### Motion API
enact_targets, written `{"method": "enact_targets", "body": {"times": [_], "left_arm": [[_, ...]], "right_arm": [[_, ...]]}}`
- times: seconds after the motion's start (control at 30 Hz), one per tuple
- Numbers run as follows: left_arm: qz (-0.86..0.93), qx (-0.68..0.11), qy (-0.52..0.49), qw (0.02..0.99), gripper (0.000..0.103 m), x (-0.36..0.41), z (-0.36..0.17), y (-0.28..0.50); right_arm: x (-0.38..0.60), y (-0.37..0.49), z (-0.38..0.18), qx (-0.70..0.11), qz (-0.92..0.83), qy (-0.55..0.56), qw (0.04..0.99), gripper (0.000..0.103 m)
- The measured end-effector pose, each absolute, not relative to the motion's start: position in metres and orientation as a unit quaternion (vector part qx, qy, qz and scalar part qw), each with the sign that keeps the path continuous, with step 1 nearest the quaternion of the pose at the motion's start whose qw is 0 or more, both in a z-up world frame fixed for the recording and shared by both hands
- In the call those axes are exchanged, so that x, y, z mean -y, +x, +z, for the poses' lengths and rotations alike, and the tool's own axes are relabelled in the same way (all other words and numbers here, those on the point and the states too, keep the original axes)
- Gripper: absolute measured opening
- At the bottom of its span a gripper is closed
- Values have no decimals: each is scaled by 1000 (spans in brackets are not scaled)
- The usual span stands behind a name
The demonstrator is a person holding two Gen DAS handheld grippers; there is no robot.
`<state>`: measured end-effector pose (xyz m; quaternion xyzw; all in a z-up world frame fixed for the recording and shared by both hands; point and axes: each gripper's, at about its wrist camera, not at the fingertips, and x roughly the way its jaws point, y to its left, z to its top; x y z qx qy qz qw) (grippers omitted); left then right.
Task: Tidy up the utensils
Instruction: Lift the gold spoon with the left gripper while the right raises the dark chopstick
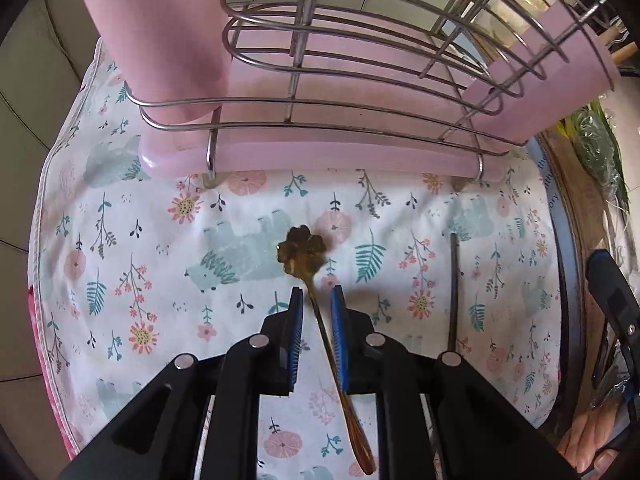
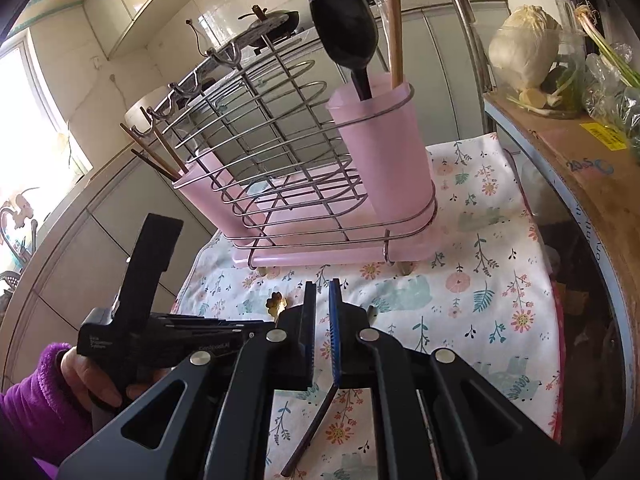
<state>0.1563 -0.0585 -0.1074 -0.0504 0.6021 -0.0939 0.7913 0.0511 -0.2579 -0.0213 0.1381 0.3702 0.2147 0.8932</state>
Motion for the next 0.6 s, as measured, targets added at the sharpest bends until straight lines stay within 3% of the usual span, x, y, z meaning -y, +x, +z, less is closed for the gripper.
{"method": "enact_targets", "body": {"times": [0.2,0.37,0.6], "left_arm": [[-78,-621,-41,779,12,66,-114,169],[-83,-604,-32,792,2,70,-113,164],[-120,-566,-72,813,2,63,-93,140]], "right_arm": [[268,62,-35,-405,216,181,870,6],[277,76,-59,-464,220,236,825,6],[277,96,-89,-532,211,271,773,7]]}}
